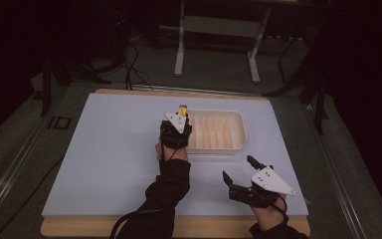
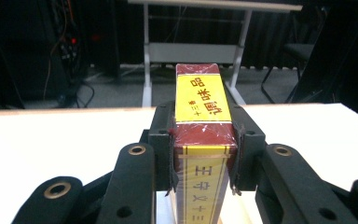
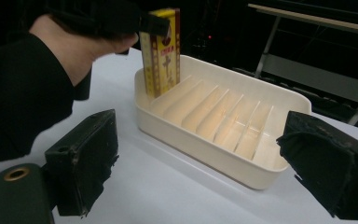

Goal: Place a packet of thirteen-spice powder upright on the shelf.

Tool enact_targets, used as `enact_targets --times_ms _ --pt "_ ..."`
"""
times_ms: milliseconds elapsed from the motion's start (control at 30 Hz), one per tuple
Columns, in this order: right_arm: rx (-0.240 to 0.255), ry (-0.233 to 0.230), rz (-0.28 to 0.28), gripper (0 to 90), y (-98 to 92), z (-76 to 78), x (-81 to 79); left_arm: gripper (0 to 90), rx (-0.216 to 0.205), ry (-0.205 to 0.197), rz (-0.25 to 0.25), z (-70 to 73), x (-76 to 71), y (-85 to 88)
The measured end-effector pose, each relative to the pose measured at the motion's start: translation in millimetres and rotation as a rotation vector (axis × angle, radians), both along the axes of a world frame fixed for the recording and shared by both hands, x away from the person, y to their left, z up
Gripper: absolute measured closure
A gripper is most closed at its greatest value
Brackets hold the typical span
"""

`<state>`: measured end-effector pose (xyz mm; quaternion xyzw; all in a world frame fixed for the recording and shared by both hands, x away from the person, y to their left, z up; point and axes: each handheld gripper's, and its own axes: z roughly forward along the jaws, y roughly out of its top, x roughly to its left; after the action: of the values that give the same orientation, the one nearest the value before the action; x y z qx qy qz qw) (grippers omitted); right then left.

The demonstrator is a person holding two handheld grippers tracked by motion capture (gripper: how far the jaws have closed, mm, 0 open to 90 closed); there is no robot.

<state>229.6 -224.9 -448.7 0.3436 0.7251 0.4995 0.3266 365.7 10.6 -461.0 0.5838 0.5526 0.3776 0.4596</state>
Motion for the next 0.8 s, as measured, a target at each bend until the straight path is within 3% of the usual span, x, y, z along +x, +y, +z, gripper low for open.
enact_targets --times_ms 333,500,800 --pt "0.006 0.007 -0.003 11.1 -1.3 0.0 1.1 68.7 0.058 -0.004 -0.013 -17.0 0.5 -9.3" --pt "0.007 0.012 -0.002 11.1 -2.3 -0.5 1.9 68.6 0.038 0.006 -0.008 -24.9 2.4 -7.2" --pt "0.013 0.028 0.002 11.1 -2.7 -1.6 3.5 67.9 0.049 0.001 -0.028 -35.8 4.1 -10.7"
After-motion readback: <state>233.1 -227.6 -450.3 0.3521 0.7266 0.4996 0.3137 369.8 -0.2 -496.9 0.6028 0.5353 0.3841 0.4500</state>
